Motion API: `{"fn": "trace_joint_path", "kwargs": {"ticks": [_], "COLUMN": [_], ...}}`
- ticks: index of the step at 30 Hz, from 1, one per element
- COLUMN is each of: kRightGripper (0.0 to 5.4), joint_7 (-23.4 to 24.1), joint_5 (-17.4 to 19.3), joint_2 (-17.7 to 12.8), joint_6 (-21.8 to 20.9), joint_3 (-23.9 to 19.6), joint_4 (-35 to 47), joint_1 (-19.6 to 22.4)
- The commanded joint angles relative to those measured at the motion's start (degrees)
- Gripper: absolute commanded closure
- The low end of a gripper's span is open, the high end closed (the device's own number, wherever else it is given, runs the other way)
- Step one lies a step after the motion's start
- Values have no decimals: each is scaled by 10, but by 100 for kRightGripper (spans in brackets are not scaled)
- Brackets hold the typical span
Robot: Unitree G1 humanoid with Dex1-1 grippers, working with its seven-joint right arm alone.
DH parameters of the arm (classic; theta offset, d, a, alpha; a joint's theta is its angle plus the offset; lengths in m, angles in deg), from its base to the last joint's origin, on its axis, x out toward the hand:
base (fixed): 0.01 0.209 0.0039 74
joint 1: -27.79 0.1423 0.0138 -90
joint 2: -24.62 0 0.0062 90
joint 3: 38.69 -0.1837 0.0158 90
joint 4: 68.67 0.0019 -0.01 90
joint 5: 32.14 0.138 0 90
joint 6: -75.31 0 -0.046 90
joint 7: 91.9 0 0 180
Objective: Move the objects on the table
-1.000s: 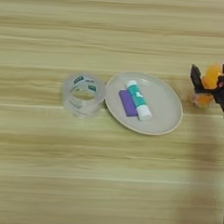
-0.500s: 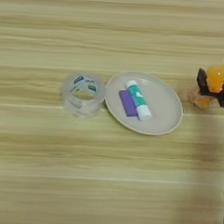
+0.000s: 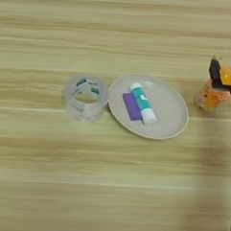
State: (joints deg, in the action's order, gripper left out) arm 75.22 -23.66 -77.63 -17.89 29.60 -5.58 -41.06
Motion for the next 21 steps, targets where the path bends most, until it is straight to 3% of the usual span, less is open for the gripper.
{"fn": "trace_joint_path", "kwargs": {"ticks": [1, 6, 12, 21], "kRightGripper": [3, 3, 3, 3], "joint_7": [7, 12, 12, -18], "joint_5": [5, 6, 10, 18], "joint_2": [-26, -24, -15, 2], "joint_6": [-6, 0, 15, 52], "joint_3": [-10, -14, -14, 22], "joint_4": [59, 97, 203, 336], "joint_1": [23, 11, -22, -73]}}
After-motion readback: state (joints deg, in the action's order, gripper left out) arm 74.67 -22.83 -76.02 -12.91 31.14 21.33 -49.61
